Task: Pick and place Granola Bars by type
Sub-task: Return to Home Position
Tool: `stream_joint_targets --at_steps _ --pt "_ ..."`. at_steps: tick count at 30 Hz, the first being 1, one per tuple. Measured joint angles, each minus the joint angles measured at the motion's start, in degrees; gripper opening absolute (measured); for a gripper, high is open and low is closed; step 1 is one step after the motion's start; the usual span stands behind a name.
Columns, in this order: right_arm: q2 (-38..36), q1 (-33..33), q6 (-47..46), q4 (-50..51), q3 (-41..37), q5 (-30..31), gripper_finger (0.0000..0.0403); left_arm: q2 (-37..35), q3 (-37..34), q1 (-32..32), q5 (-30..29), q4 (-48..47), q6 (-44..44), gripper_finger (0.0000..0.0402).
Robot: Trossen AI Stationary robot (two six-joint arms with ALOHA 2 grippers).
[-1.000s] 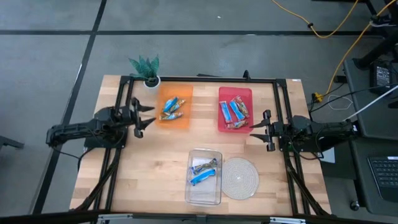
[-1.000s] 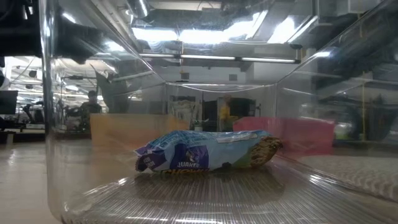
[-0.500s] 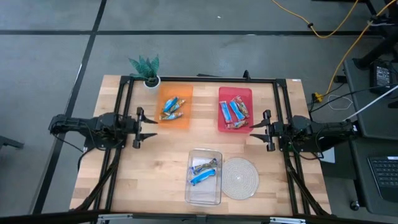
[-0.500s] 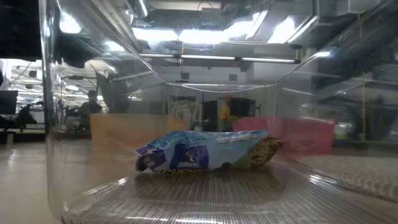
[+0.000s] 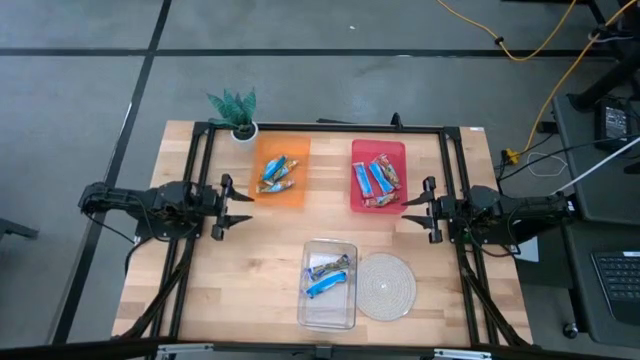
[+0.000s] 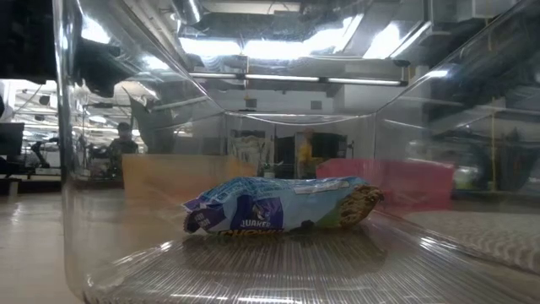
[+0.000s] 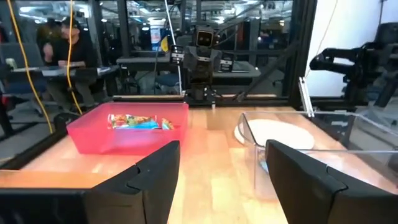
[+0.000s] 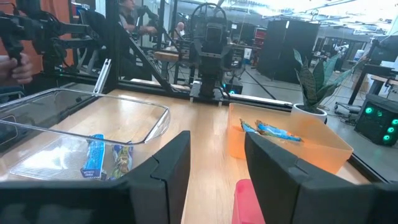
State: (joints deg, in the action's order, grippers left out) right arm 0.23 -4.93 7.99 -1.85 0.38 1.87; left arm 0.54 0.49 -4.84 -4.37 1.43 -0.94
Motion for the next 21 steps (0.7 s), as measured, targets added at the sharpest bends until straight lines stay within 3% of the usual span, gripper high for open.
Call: stream_joint_targets --at_steps 21 --pt "0.01 -0.02 0.00 0.00 0.00 0.00 0.0155 0.85 0.00 0.02 -0.04 0.00 1.72 0.0230"
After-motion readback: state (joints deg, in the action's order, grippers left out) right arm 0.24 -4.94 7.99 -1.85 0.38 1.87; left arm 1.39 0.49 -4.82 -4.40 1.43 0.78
